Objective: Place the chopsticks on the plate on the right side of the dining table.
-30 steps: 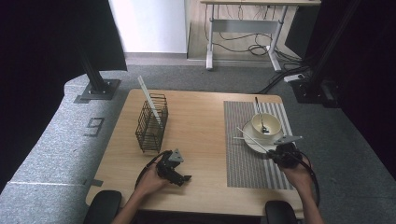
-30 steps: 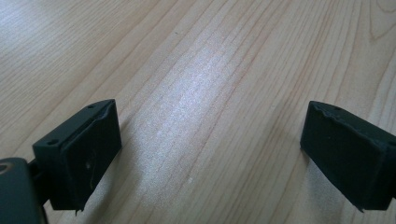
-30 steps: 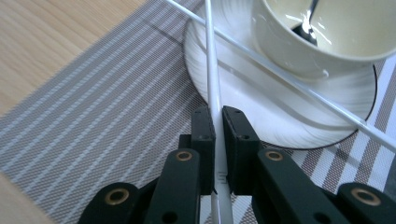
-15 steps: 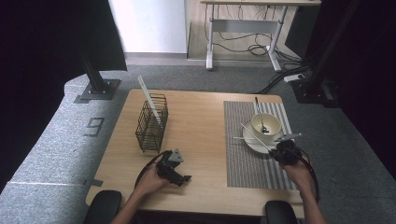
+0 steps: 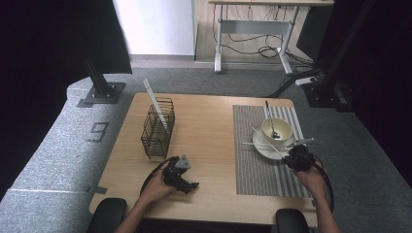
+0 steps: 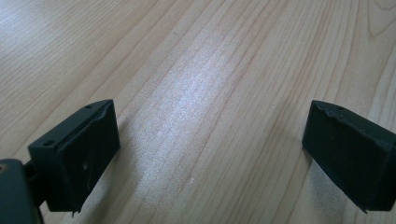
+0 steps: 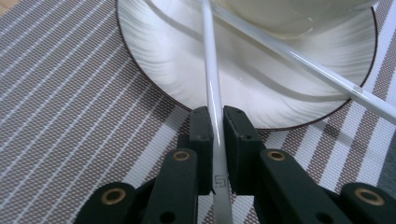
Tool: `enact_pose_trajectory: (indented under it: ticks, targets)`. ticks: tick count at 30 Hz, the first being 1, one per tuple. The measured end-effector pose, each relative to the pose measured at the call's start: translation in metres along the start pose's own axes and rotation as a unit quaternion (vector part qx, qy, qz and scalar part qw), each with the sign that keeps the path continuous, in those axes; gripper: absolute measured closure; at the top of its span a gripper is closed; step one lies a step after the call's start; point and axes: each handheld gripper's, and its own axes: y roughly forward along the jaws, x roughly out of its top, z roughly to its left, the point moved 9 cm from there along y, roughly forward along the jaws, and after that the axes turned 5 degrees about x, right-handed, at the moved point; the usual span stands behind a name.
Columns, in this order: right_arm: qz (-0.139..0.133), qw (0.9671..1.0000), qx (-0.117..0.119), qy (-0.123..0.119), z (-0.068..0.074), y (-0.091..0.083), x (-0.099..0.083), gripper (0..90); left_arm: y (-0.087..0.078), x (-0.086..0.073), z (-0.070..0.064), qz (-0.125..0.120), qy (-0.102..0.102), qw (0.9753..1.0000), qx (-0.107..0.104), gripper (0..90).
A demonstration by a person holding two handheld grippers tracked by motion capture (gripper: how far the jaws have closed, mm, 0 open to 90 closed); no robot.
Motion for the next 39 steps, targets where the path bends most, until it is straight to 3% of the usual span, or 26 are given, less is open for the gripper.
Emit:
enact_pose_trajectory:
  ticks: [9, 17, 22, 29, 39]
  targets:
    - [0.005, 0.9997, -0.017, 0.016, -0.011, 0.002, -0.006, 72.7, 0.0, 0.0, 0.0, 0.0, 0.0, 1.0, 0.0, 3.8]
    - [0.0, 0.9985, -0.043, 0.034, -0.021, 0.001, -0.009, 51.4, 0.0, 0.0, 0.0, 0.001, 0.001, 1.0, -0.001, 3.7]
    - [0.009, 0.9964, -0.055, 0.064, -0.024, 0.0, -0.012, 40.8, 0.0, 0.0, 0.0, 0.0, 0.0, 1.0, -0.001, 3.7]
    - [-0.02, 0.9916, -0.068, 0.108, -0.027, 0.0, -0.008, 38.9, 0.0, 0.0, 0.0, 0.0, 0.001, 1.0, -0.001, 3.3]
    - [-0.022, 0.9882, -0.096, 0.117, -0.032, 0.0, -0.006, 37.5, 0.0, 0.0, 0.0, 0.001, 0.001, 1.0, -0.001, 3.3]
